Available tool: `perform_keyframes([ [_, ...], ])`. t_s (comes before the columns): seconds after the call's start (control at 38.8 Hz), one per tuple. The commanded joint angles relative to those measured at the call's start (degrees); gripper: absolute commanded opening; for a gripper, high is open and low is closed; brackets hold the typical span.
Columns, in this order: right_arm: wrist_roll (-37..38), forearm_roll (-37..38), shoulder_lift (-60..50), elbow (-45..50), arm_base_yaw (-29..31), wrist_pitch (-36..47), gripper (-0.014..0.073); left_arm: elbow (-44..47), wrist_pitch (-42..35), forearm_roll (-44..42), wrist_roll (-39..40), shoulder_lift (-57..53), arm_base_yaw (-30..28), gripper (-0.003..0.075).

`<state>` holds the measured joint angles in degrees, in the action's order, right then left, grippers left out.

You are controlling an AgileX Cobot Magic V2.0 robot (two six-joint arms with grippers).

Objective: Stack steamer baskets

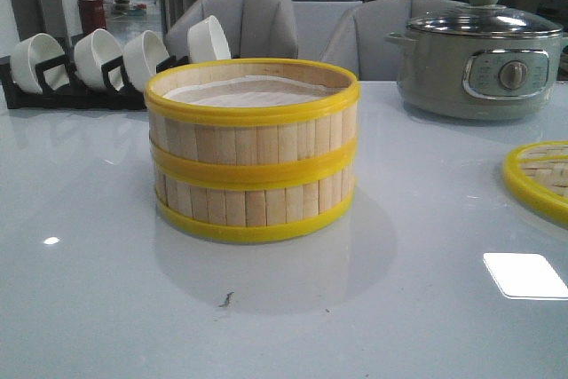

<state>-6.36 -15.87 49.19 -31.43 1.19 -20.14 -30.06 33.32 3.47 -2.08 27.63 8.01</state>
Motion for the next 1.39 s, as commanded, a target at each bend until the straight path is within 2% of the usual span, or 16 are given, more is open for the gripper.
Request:
perform_keyframes([
  [0.0, -0.38, -0.62, -0.3, -1.96, -0.1, 4.2, 0.0422, -1.57, -5.15, 0.33, 0.62, 0.24, 0.08, 0.0087],
  [0.44, -0.38, -0.62, -0.3, -1.96, -0.1, 4.24, 0.0418, -1.57, -5.26, 0.33, 0.62, 0.24, 0.08, 0.0087],
  [0.54, -0.38, -0.62, -0.3, -1.96, -0.17, 3.82, 0.0334, -1.57, -5.63, 0.33, 0.62, 0.24, 0.08, 0.0087],
  [0.75, -0.38, -0.62, -0.3, -1.96, -0.17, 1.66, 0.004, -1.57, -7.61, 0.33, 0.62, 0.24, 0.08, 0.0086],
  [0.8, -0.38, -0.62, -0.3, -1.96, -0.17, 1.54, 0.0062, -1.57, -7.61, 0.33, 0.62, 0.24, 0.08, 0.0087],
  [1.37, -0.33, -2.44, -0.3, -1.96, -0.17, -0.55, 0.0055, -1.57, -7.61, 0.33, 0.62, 0.24, 0.08, 0.0086],
])
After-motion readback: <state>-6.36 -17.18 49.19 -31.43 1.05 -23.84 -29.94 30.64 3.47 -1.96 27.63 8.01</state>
